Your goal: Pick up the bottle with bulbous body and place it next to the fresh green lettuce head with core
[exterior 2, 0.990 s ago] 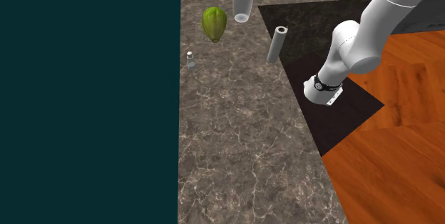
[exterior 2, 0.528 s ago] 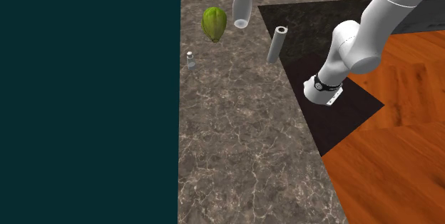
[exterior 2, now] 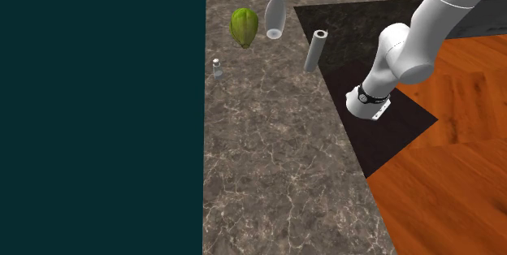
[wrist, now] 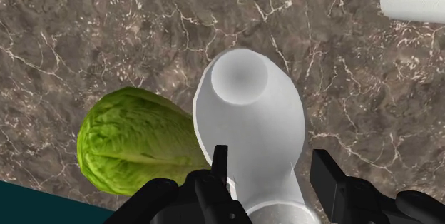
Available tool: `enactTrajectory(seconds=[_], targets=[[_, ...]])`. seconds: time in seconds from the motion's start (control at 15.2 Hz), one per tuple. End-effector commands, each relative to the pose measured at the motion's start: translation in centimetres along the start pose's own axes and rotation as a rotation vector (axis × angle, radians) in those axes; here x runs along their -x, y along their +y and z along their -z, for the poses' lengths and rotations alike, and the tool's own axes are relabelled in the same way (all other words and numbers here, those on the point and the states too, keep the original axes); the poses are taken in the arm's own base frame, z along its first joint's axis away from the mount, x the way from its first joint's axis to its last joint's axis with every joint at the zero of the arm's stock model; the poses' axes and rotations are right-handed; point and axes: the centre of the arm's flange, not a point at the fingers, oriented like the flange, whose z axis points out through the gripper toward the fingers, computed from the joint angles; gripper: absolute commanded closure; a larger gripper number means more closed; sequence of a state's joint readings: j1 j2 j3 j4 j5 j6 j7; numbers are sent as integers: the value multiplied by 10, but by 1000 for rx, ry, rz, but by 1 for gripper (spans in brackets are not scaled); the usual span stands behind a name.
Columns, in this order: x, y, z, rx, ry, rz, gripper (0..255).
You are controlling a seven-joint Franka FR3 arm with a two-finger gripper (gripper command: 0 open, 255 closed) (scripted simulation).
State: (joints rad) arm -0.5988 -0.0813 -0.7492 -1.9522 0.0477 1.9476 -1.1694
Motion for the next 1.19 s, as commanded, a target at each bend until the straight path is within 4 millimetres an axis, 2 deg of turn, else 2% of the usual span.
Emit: enactTrajectory(seconds=[0.0, 0.73, 1.12], targets=[[0, 1, -11, 1, 1, 0, 255], [7, 0, -69, 1, 1, 0, 255], [7, 0, -72, 1, 1, 0, 255]])
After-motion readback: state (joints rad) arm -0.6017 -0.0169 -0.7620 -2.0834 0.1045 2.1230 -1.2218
